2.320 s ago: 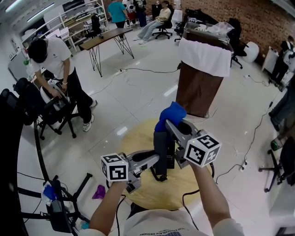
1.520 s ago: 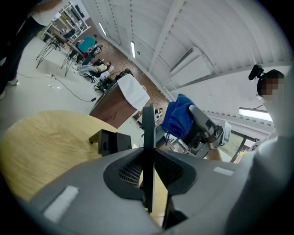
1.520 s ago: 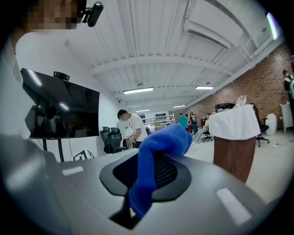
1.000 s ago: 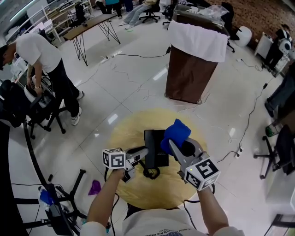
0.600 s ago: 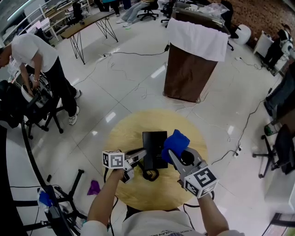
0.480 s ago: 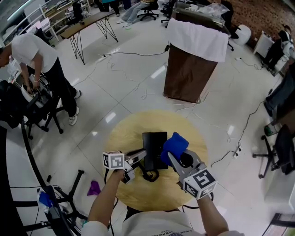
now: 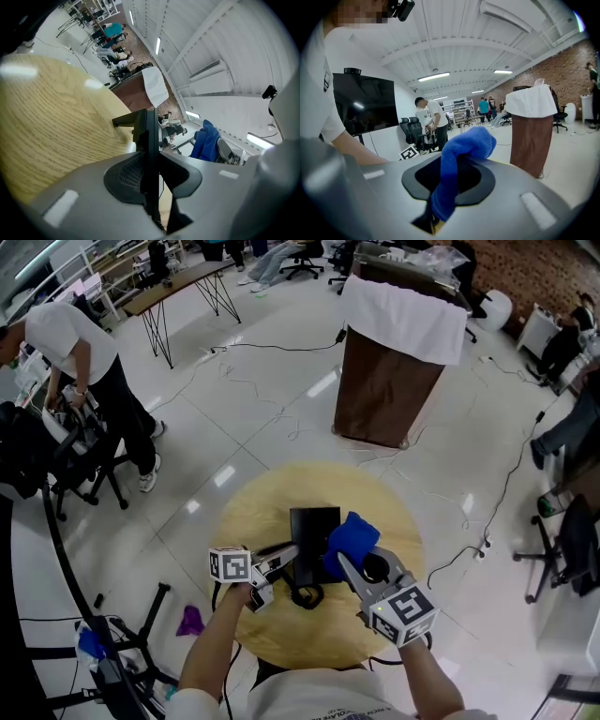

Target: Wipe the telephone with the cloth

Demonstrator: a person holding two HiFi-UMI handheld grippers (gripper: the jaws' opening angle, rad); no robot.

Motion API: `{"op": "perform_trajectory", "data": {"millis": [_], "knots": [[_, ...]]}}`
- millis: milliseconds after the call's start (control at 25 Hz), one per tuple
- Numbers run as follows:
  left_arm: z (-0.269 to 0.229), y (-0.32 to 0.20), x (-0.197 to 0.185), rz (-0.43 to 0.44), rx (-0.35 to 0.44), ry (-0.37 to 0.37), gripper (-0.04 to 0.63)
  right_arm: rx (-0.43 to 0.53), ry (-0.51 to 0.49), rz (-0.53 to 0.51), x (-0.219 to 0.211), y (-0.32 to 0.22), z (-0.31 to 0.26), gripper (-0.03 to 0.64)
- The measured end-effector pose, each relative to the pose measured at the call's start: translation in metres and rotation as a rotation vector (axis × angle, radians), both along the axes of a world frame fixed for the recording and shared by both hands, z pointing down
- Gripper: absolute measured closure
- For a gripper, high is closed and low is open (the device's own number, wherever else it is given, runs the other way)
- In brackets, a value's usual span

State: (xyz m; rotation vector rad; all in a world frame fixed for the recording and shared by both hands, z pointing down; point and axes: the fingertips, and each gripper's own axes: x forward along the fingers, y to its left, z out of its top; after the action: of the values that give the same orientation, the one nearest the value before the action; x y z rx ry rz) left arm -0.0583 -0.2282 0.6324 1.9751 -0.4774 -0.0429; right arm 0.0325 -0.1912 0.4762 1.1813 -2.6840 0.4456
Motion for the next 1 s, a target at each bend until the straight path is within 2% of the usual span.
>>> {"op": "perform_trajectory", "data": {"millis": [120,200,400,600,800,1000], "knots": [[0.001,-0.001,-0.001,0.003,0.013,0.005,0.502,-0.005,0.003,-0.002,-0.001,0.001,0.002,0.555],[0.000,0.000,0.000,0.016,0.016,0.025,0.534,-0.010,0.007,-0.002,-0.001,0.002,0.004,0.555],[0.001,0.004,0.003,0.050,-0.030,0.074,0.534,-0.016,0.011,-0.004,-0.002,0.004,0.007,0.555],[0.008,0.000,-0.002,0.018,-0.028,0.024,0.520,-0.019,0.019,-0.005,-0.005,0.006,0.009,0.555],[0.006,-0.005,-0.006,-0.012,-0.010,0.014,0.520,-0.018,0.021,-0.007,-0.007,0.007,0.009,0.555],[-0.001,-0.010,-0.017,-0.068,0.049,-0.039,0.520,-0.014,0.024,-0.005,-0.010,0.011,0.009,0.555]]}}
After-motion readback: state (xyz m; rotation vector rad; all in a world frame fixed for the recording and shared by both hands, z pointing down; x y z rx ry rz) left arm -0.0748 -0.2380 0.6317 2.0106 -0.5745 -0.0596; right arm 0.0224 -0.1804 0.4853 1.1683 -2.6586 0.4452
